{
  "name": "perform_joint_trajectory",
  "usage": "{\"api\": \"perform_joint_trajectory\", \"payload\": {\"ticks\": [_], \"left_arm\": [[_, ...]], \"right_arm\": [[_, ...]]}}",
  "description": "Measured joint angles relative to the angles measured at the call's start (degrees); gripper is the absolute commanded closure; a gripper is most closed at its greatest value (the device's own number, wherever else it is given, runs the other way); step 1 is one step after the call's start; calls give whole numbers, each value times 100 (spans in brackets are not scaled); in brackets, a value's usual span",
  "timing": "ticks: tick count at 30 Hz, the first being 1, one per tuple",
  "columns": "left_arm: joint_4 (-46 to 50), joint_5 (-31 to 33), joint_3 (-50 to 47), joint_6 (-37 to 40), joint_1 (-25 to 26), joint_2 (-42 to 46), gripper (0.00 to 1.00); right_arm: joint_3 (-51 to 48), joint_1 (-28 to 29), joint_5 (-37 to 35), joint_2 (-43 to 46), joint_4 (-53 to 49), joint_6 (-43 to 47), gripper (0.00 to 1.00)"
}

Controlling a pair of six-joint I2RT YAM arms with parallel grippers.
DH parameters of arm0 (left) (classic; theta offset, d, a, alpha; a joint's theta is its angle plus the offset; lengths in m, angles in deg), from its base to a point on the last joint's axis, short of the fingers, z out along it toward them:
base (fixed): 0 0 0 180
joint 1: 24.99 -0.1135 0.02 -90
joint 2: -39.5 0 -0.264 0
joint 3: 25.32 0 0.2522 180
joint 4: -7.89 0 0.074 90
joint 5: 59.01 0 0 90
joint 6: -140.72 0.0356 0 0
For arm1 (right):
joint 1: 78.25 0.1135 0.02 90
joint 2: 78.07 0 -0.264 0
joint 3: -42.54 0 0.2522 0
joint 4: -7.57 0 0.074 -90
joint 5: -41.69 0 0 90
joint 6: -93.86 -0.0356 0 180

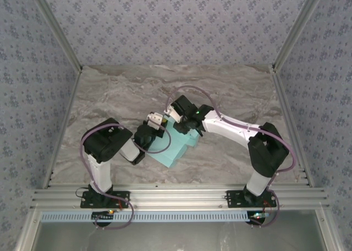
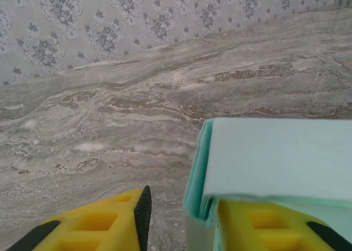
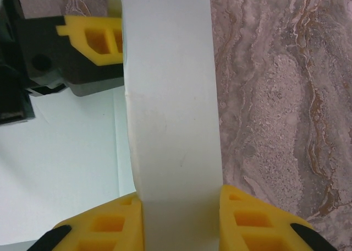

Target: Fold the paper box

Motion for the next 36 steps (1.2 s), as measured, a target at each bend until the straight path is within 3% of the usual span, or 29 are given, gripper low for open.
{"api": "perform_joint_trajectory", "payload": {"ticks": [6, 14, 26, 36], "left_arm": [[57, -503, -186, -46, -109, 195, 49], [70, -824, -223, -68, -212, 501, 48], [76, -1340, -223, -302, -605, 669, 49], [264, -1720, -223, -861, -1080, 1456, 46]], "right_arm": [[79, -11, -520, -22, -74, -7, 74], [79, -11, -1027, -24, -568, -17, 73], [57, -297, -498, 35, -682, -85, 63], [50, -850, 63, 39, -664, -87, 58]]}}
